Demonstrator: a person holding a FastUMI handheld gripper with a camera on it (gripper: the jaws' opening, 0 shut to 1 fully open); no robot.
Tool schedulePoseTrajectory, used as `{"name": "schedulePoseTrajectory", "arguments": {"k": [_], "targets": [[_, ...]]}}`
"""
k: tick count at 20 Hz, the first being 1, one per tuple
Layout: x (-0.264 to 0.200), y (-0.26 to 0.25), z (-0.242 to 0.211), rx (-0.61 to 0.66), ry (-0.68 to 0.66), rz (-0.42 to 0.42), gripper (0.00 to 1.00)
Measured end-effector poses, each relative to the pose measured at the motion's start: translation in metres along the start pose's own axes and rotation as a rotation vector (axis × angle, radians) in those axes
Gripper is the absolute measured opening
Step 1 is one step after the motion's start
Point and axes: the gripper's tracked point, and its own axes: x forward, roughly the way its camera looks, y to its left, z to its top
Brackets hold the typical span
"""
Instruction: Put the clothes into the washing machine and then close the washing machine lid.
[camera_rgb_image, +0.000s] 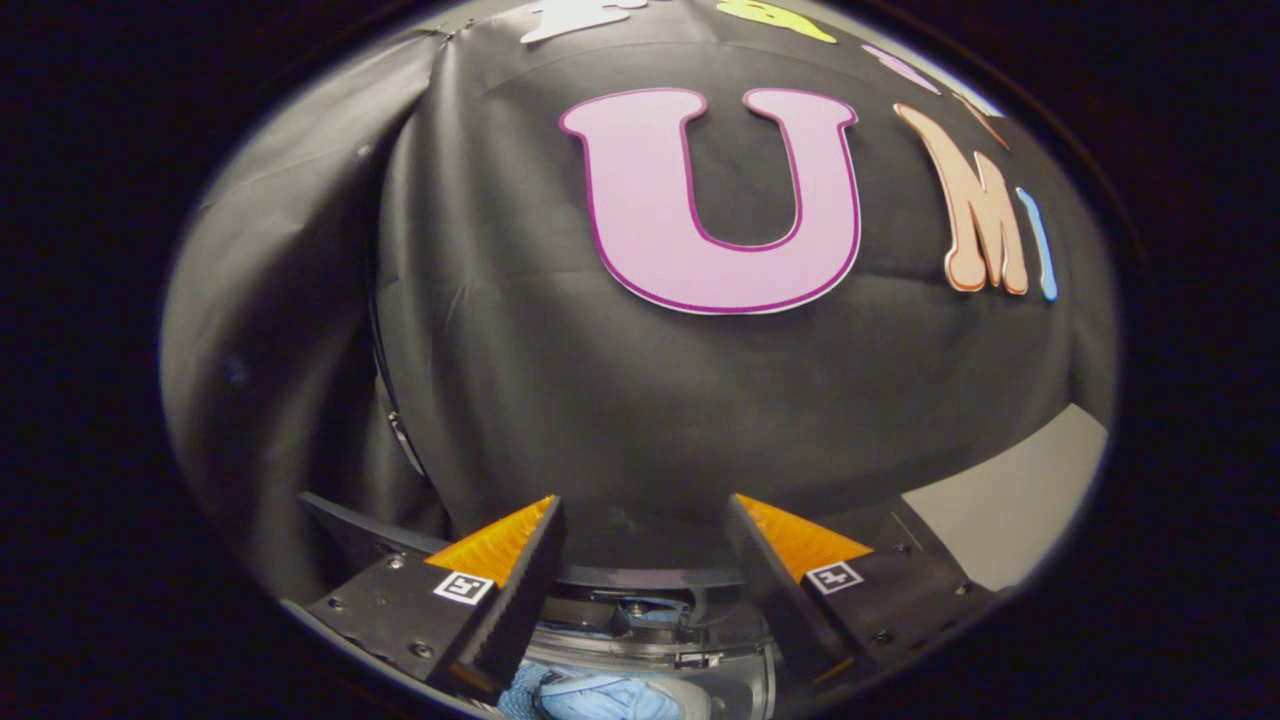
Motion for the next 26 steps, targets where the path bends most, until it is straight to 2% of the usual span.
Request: {"name": "schedulePoseTrajectory", "arguments": {"k": [12, 15, 26], "targets": [[-0.106, 0.006, -0.053, 0.011, 0.009, 0.045, 0.97], [-0.121, 0.003, -0.054, 0.051, -0.008, 0.058, 0.97], [-0.163, -0.017, -0.04, 0.05, -0.083, 0.037, 0.97]]}}
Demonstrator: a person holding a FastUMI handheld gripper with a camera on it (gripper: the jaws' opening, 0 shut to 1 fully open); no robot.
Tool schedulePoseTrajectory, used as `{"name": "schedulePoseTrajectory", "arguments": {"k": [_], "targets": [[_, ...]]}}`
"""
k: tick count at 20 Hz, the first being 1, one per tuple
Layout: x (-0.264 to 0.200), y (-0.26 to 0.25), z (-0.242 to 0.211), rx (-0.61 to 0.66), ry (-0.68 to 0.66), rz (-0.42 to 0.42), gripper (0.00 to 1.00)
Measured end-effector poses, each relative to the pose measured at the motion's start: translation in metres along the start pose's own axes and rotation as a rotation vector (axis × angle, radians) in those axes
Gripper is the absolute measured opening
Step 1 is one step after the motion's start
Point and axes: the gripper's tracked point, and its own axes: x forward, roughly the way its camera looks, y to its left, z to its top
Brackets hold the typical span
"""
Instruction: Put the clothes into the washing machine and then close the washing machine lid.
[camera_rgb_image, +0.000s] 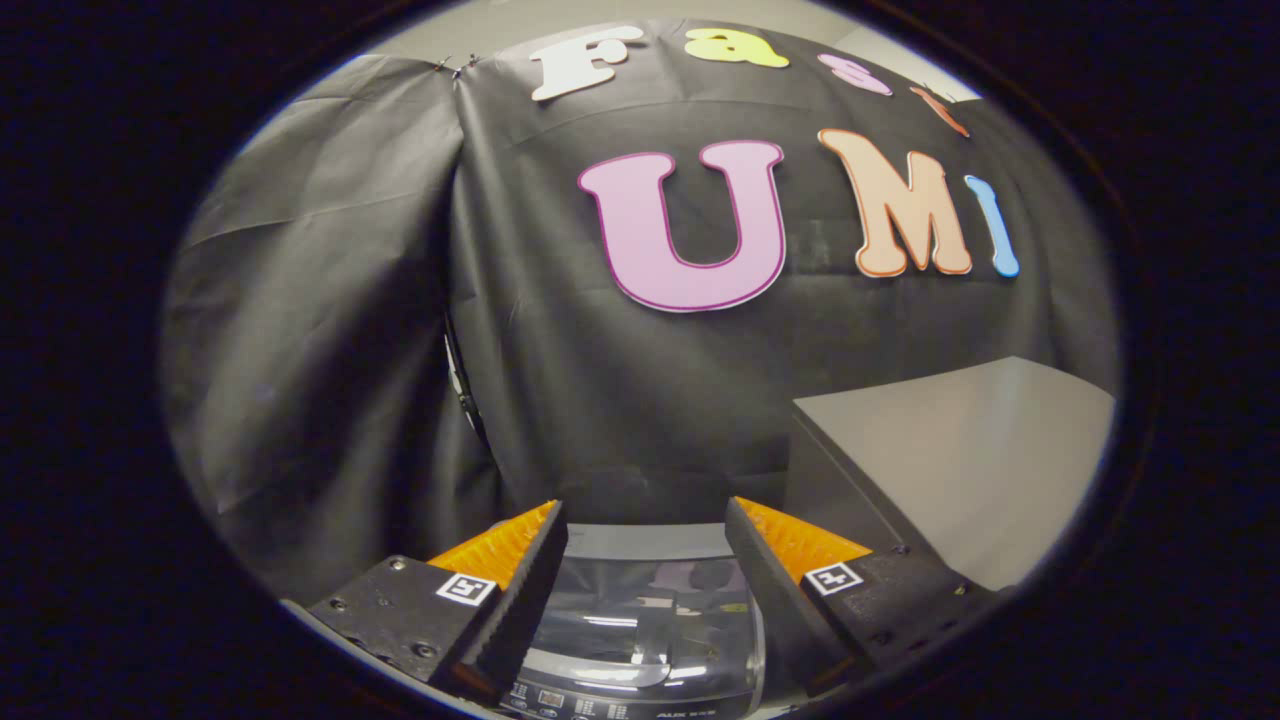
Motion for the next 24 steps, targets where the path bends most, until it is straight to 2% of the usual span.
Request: {"name": "schedulePoseTrajectory", "arguments": {"k": [10, 15, 24], "targets": [[-0.066, -0.046, 0.032, -0.007, -0.097, -0.052, 0.96], [-0.107, -0.084, 0.052, -0.022, -0.16, -0.109, 0.96], [-0.176, -0.132, 0.047, -0.023, -0.188, -0.166, 0.96]]}}
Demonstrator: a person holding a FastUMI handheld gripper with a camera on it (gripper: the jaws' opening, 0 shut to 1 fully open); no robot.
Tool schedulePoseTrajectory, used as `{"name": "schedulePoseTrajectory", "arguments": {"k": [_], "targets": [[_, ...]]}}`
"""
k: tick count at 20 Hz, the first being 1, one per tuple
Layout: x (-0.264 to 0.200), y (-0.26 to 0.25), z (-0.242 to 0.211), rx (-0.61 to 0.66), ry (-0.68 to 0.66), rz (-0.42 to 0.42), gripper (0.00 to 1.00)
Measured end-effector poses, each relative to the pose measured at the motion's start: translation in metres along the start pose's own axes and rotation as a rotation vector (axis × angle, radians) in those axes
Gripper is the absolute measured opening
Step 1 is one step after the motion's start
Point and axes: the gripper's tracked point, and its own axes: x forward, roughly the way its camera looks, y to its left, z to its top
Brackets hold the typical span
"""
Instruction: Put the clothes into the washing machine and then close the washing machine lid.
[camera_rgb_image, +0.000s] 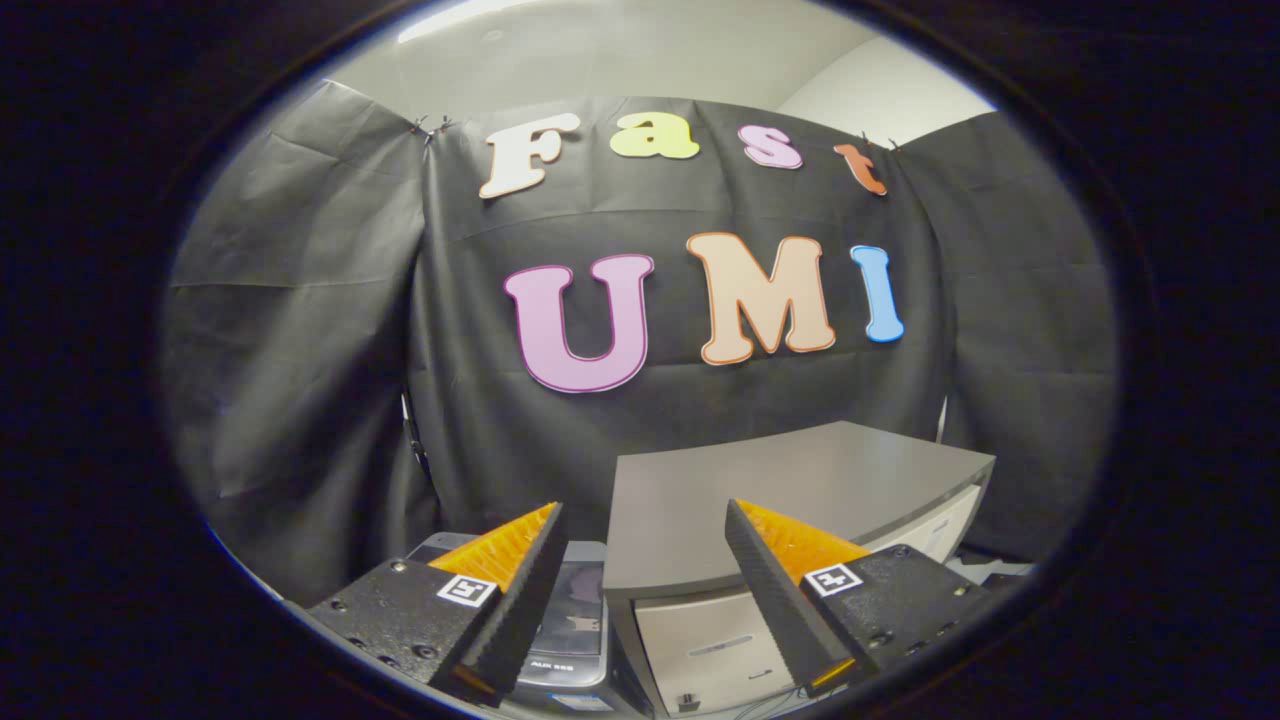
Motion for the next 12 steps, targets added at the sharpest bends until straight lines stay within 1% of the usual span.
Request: {"name": "schedulePoseTrajectory", "arguments": {"k": [4, 9, 12], "targets": [[-0.028, -0.008, 0.006, 0.032, -0.037, 0.021, 0.96], [-0.064, -0.025, 0.007, -0.012, -0.103, 0.057, 0.96], [-0.078, -0.04, 0.002, 0.027, -0.129, 0.061, 0.96]]}}
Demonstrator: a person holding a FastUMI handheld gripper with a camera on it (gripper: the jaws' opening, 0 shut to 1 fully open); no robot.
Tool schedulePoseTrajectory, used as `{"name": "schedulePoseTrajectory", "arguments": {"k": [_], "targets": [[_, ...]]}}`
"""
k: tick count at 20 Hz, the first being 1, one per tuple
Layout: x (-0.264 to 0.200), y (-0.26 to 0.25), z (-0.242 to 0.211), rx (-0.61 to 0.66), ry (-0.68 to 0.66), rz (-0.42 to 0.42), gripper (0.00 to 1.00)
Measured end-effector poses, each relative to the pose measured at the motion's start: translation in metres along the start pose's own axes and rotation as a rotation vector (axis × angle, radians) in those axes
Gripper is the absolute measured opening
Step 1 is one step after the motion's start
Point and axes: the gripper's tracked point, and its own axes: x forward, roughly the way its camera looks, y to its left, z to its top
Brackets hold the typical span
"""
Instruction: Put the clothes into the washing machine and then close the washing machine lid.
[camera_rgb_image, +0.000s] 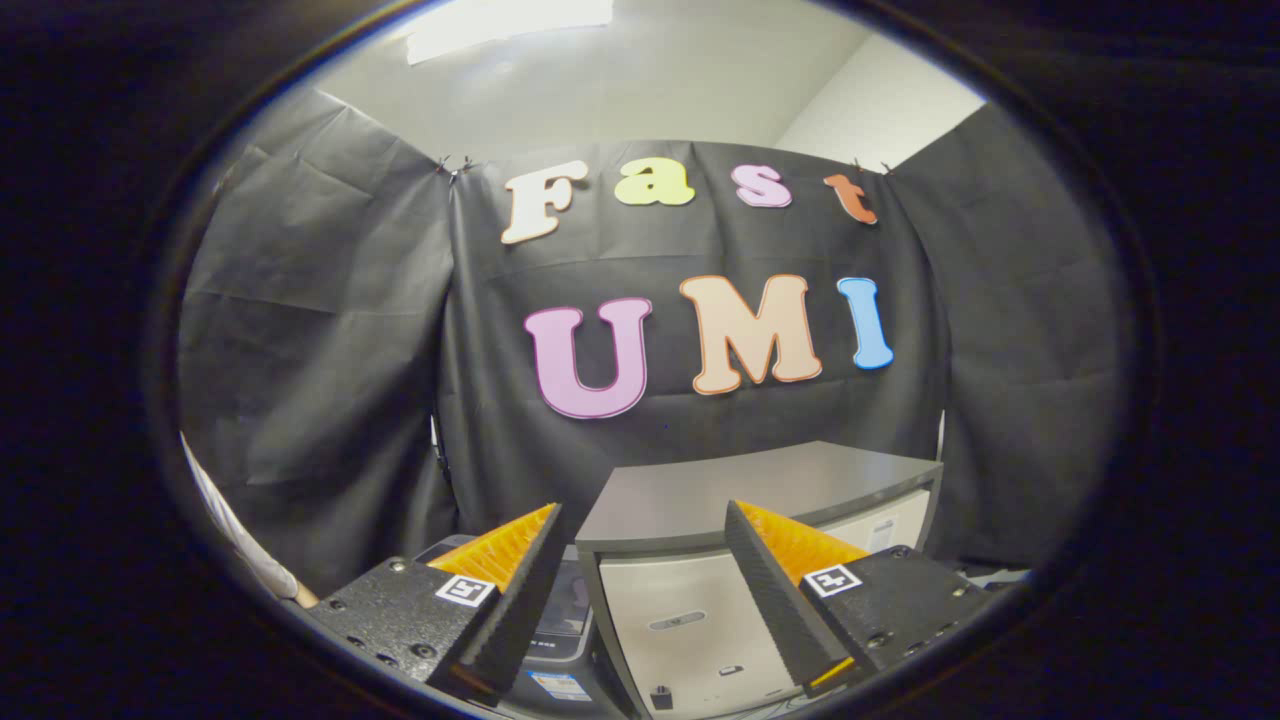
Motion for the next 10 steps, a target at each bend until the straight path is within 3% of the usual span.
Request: {"name": "schedulePoseTrajectory", "arguments": {"k": [10], "targets": [[-0.063, -0.053, -0.003, -0.043, -0.048, -0.001, 0.96]]}}
